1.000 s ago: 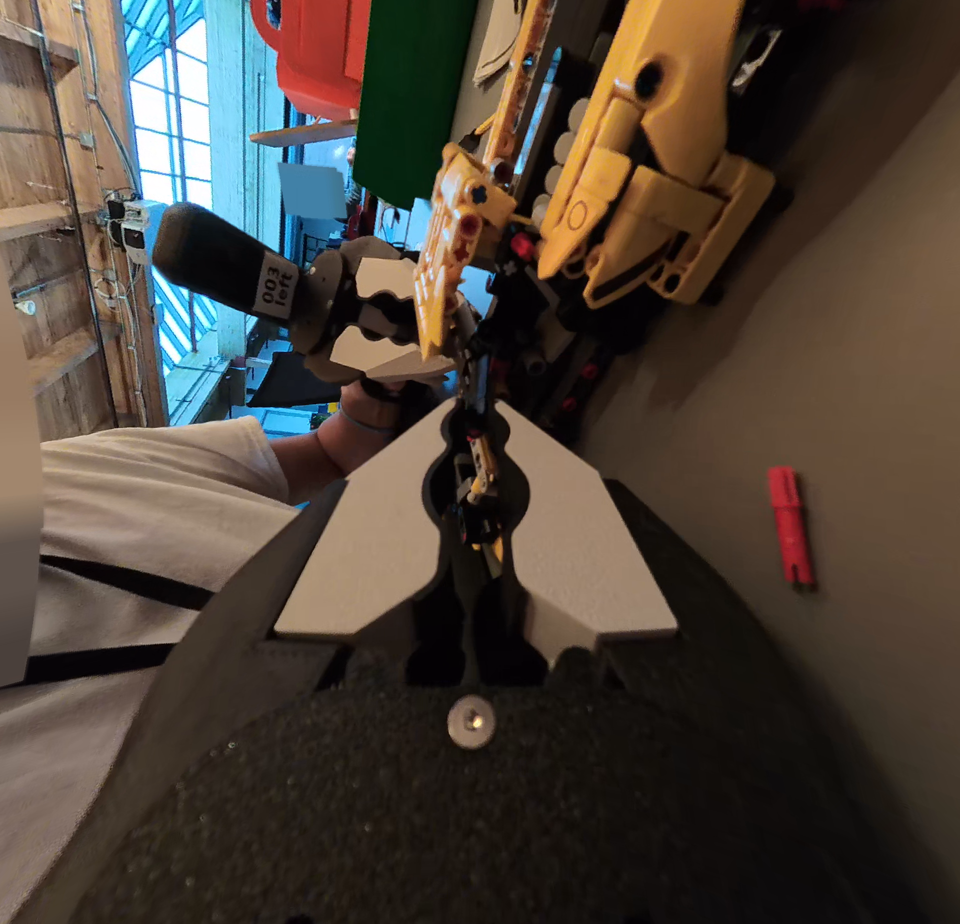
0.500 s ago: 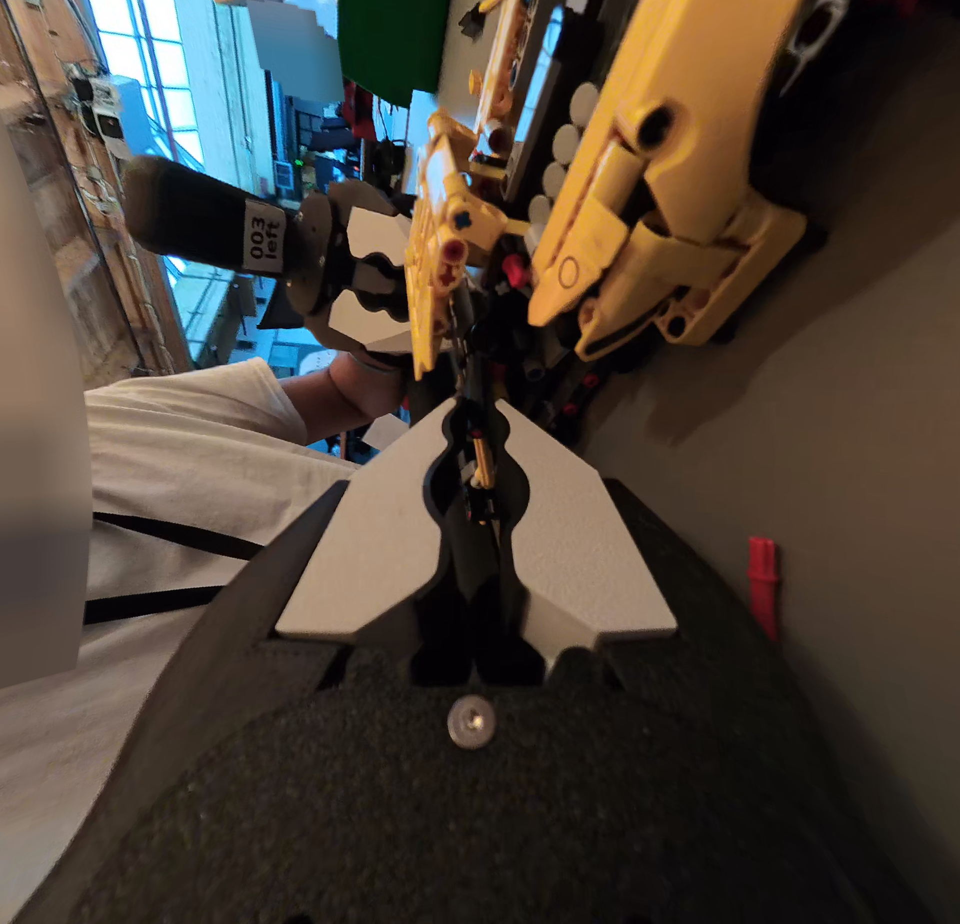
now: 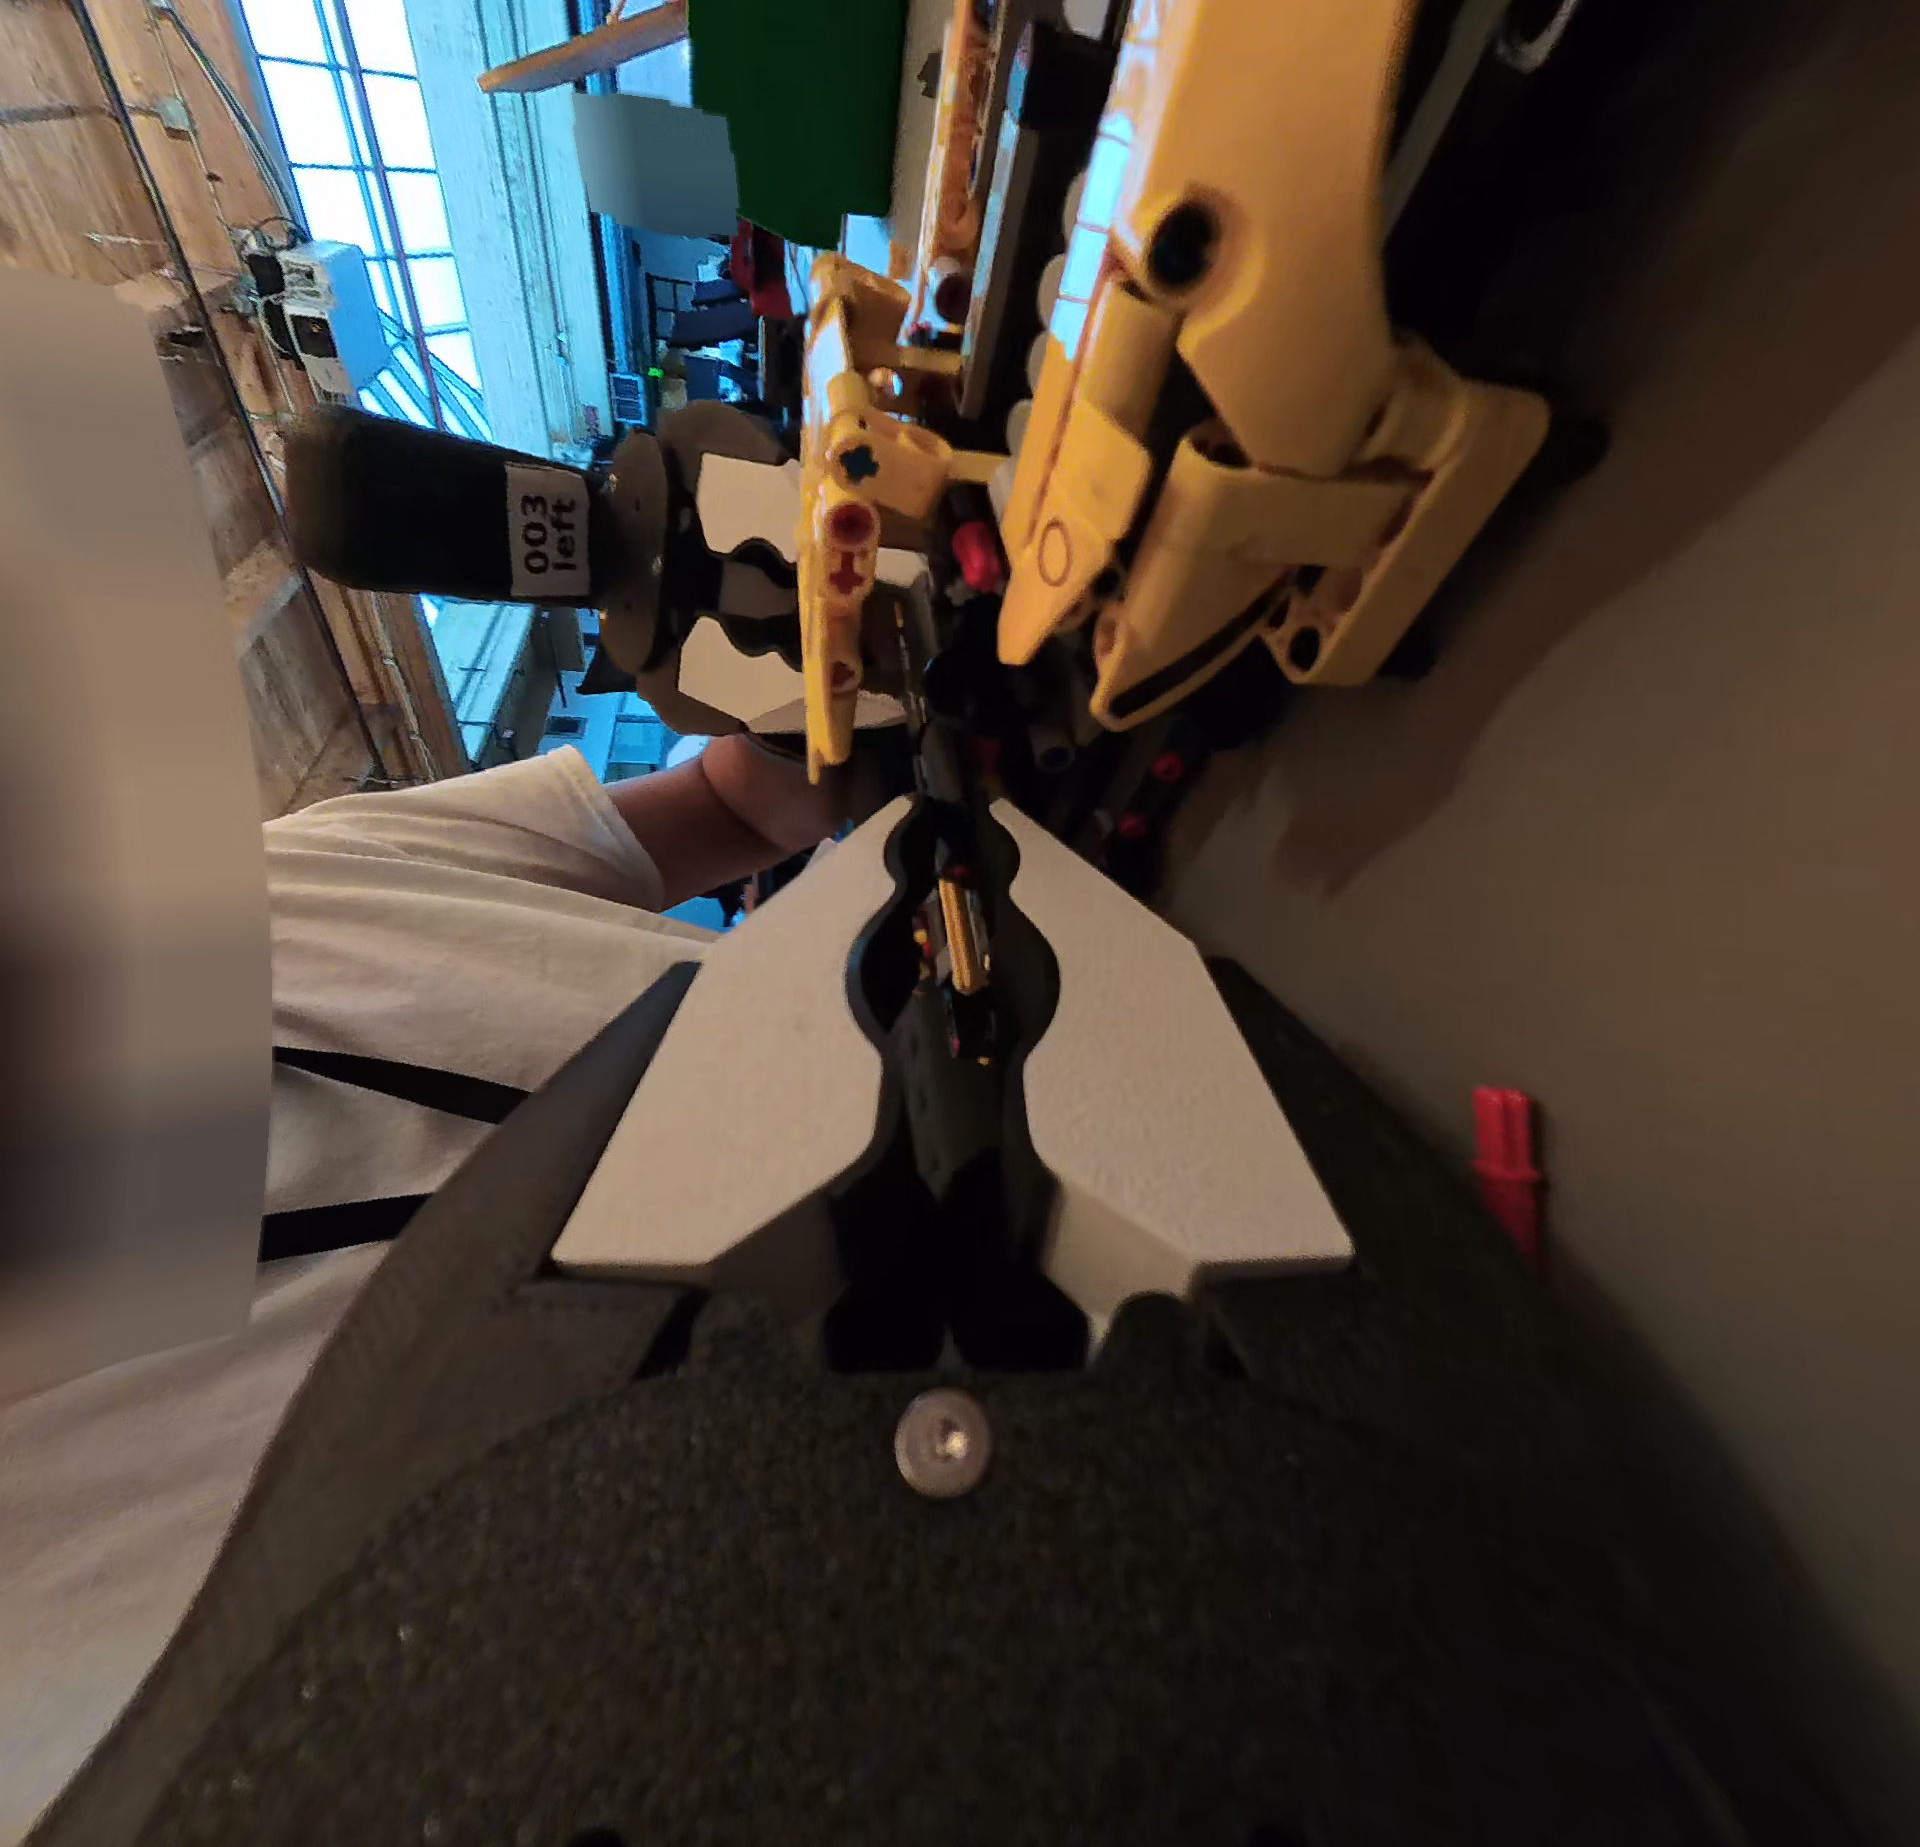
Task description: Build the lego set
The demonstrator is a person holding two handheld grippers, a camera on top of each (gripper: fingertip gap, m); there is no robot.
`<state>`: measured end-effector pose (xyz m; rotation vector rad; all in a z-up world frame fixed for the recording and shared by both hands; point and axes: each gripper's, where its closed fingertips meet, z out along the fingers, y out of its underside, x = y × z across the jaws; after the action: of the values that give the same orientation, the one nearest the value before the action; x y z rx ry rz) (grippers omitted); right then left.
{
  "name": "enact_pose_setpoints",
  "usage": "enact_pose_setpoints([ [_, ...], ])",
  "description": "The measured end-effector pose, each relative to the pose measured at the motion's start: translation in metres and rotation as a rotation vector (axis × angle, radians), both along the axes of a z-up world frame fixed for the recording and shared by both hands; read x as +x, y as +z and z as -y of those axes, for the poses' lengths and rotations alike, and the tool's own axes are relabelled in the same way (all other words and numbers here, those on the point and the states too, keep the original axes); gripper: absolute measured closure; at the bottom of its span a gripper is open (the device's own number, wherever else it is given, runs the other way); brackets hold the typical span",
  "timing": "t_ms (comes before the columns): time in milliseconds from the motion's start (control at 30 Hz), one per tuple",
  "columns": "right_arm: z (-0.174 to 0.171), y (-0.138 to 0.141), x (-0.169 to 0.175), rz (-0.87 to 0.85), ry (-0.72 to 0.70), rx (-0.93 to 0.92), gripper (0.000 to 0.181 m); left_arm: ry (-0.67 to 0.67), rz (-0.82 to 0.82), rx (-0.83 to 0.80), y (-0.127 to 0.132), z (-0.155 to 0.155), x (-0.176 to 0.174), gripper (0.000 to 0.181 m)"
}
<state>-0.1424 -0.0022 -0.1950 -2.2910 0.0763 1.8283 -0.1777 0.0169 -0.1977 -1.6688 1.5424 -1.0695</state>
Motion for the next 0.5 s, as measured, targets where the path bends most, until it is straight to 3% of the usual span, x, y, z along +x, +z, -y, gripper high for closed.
enact_pose_setpoints([
  [233,0.006,0.001,0.008,0.053,-0.019,0.063,0.167,-0.023,-0.003,-0.029,-0.001,0.005,0.000,0.164],
  [500,0.009,0.001,0.011,0.045,-0.038,0.061,0.175,-0.028,-0.004,-0.031,-0.001,0.005,0.000,0.165],
])
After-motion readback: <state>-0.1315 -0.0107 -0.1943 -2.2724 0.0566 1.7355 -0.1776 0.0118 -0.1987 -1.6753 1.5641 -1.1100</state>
